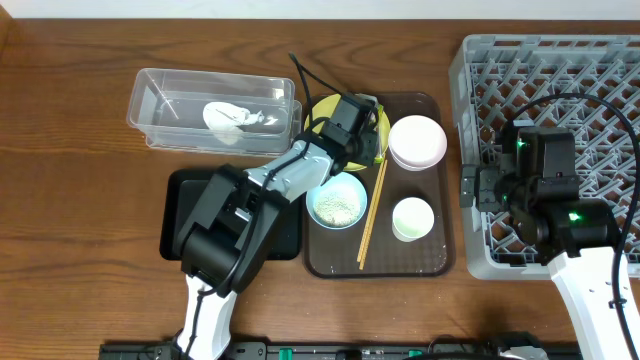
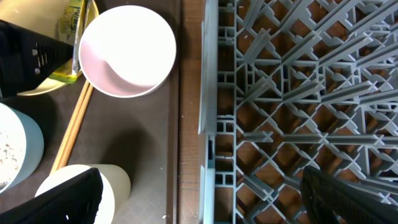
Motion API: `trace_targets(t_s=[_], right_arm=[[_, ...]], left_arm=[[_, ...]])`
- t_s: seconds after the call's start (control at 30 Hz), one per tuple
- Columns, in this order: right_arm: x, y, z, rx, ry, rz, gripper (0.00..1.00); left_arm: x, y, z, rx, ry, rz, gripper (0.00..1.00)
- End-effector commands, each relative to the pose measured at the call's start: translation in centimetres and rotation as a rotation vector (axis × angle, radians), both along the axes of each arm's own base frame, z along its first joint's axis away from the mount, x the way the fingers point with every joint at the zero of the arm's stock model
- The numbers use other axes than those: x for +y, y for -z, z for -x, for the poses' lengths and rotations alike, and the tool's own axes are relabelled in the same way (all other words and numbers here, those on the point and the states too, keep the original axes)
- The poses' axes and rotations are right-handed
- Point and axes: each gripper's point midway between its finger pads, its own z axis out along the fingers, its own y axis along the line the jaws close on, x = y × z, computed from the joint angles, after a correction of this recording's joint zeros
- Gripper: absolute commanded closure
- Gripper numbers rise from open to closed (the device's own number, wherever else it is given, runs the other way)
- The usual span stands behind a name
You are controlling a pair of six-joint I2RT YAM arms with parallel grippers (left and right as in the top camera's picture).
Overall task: Sort waste into correct bins and load items into the dishwasher rack
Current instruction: 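Move left gripper back to the plate and grasp the green snack wrapper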
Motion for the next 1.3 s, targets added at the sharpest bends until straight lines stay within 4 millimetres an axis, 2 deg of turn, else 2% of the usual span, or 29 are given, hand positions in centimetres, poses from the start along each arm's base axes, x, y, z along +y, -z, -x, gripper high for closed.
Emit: trace_targets(t_s=[0.0, 0.13, 0.33, 0.43, 0.57, 0.63, 0.7, 0.77, 0.8, 0.87, 0.97, 1.07, 1.13, 1.27], right_arm=[[0.1, -0.7, -0.3, -0.017, 0.0, -0.007, 0.01], [0.1, -0.7, -0.3, -0.017, 0.0, -0.007, 0.01], [0.1, -0.7, -0.2, -0.017, 0.0, -0.007, 0.01], [0.1, -0.7, -0.2, -0.017, 0.0, -0.007, 0.01], [0.1, -0.7, -0.3, -0.017, 0.0, -0.007, 0.01], [0.1, -0.7, -0.3, -0.018, 0.0, -0.007, 0.01], [0.1, -0.7, -0.3, -0.018, -0.001, -0.007, 0.01], [0.1, -0.7, -0.3, -0.017, 0.0, -0.007, 0.01], [0.1, -0.7, -0.2, -0.017, 0.0, -0.007, 0.01], [0.1, -0.7, -0.2, -0.014, 0.0, -0.007, 0.01], [0.1, -0.7, -0.2, -0.014, 0.0, -0.007, 0.01], [0.1, -0.7, -0.2, -0.014, 0.0, -0.007, 0.01], [0.1, -0.7, -0.2, -0.014, 0.0, -0.007, 0.01], [0.1, -0.7, -0.2, -0.014, 0.0, -0.007, 0.01]], left_arm=[[-0.5, 1.1, 0.1, 0.01, 0.015, -0.014, 0.7], [-0.4, 1.1, 0.1, 0.01, 0.015, -0.015, 0.93], [0.2, 0.3, -0.5, -0.001, -0.002, -0.008, 0.94], [1.2, -1.8, -1.1, -0.025, -0.028, 0.001, 0.94], [4.2, -5.7, -2.3, -0.075, -0.105, -0.016, 0.94], [5.1, -7.1, -2.5, -0.091, -0.124, -0.007, 0.94], [5.4, -8.0, -2.6, -0.1, -0.131, 0.002, 0.94], [5.2, -8.1, -2.4, -0.096, -0.124, 0.007, 0.94], [4.8, -8.0, -2.2, -0.089, -0.11, 0.015, 0.93], [3.8, -7.6, -1.6, -0.073, -0.077, 0.029, 0.74], [2.7, -7.0, -0.9, -0.08, -0.013, 0.002, 0.56], [1.7, -6.1, -0.2, -0.114, 0.103, -0.065, 0.5], [1.1, -5.4, 0.2, -0.136, 0.174, -0.106, 0.39], [0.8, -3.6, 0.7, -0.148, 0.268, -0.173, 0.33]])
